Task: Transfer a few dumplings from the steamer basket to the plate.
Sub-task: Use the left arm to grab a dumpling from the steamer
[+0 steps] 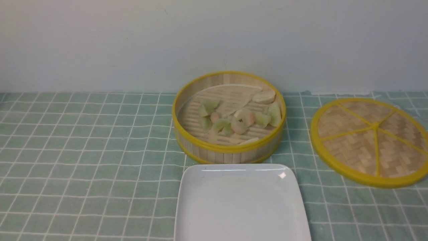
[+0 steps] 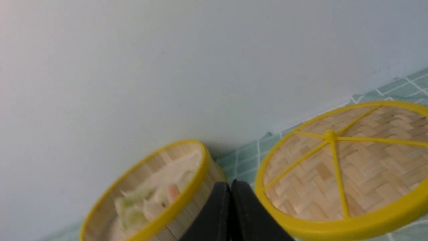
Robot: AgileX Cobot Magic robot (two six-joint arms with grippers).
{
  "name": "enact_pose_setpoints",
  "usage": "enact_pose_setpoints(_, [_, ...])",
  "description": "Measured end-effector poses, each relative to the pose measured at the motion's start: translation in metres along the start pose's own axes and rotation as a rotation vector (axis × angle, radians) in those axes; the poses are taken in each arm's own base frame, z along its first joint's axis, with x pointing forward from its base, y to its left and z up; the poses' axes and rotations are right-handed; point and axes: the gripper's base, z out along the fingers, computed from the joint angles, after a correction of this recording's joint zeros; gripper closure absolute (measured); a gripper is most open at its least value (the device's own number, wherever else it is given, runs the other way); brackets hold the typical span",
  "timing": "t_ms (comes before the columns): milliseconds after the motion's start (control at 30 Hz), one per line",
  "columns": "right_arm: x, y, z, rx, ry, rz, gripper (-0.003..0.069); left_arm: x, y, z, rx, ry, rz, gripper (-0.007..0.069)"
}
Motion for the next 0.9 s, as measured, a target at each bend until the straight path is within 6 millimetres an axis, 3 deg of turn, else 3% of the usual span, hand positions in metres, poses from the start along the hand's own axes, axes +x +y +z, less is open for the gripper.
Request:
enact_pose_setpoints(100, [-0.004,0.001,0.0,-0.009,-0.043,0.076,0.0672,-0.017,-0.002,-0.001,0.015,-0.169,-0.101,0.0631])
enact_pose_setpoints(167, [-0.004,0.001,0.0,-0.01,-0.048,0.081,0.0672,-0.024,-0.005,-0.002,0.028,-0.189,-0.122,0.0631])
enact_pose_setpoints(200, [-0.005,0.001,0.0,-0.012,-0.06,0.084,0.0672,-0.038,-0.016,-0.002,0.061,-0.198,-0.132,0.0631])
enact_pose_setpoints(267, [-0.007,0.001,0.0,-0.014,-0.075,0.088,0.0672,-0.053,-0.029,-0.002,0.089,-0.186,-0.117,0.0631])
enact_pose_setpoints(367, [-0.011,0.004,-0.001,-0.024,-0.083,0.1,0.0672,-0.078,-0.057,0.009,0.094,0.0,-0.035,0.0631])
enact_pose_setpoints(467, [-0.042,0.035,-0.005,-0.083,0.016,0.013,0.0672,-0.094,-0.083,0.046,0.01,0.441,0.087,0.0631])
enact_pose_setpoints(500, [-0.043,0.037,-0.004,-0.08,0.033,0.001,0.0672,-0.096,-0.086,0.052,0.005,0.472,0.1,0.0631])
enact_pose_setpoints(567, [-0.067,0.061,0.001,-0.079,0.186,-0.094,0.0672,-0.09,-0.092,0.085,-0.031,0.784,0.174,0.0631])
enact_pose_setpoints(600, [-0.065,0.06,0.003,-0.071,0.213,-0.096,0.0672,-0.087,-0.091,0.088,-0.035,0.801,0.178,0.0631])
enact_pose_setpoints(767, [-0.091,0.088,0.039,-0.002,0.67,-0.262,0.0672,-0.056,-0.089,0.176,0.028,1.19,0.277,0.0631])
enact_pose_setpoints(800, [-0.094,0.09,0.039,-0.003,0.684,-0.269,0.0672,-0.055,-0.089,0.179,0.033,1.2,0.274,0.0631])
enact_pose_setpoints(900, [-0.107,0.1,0.058,-0.021,0.8,-0.349,0.0672,-0.032,-0.091,0.219,0.094,1.304,0.314,0.0631])
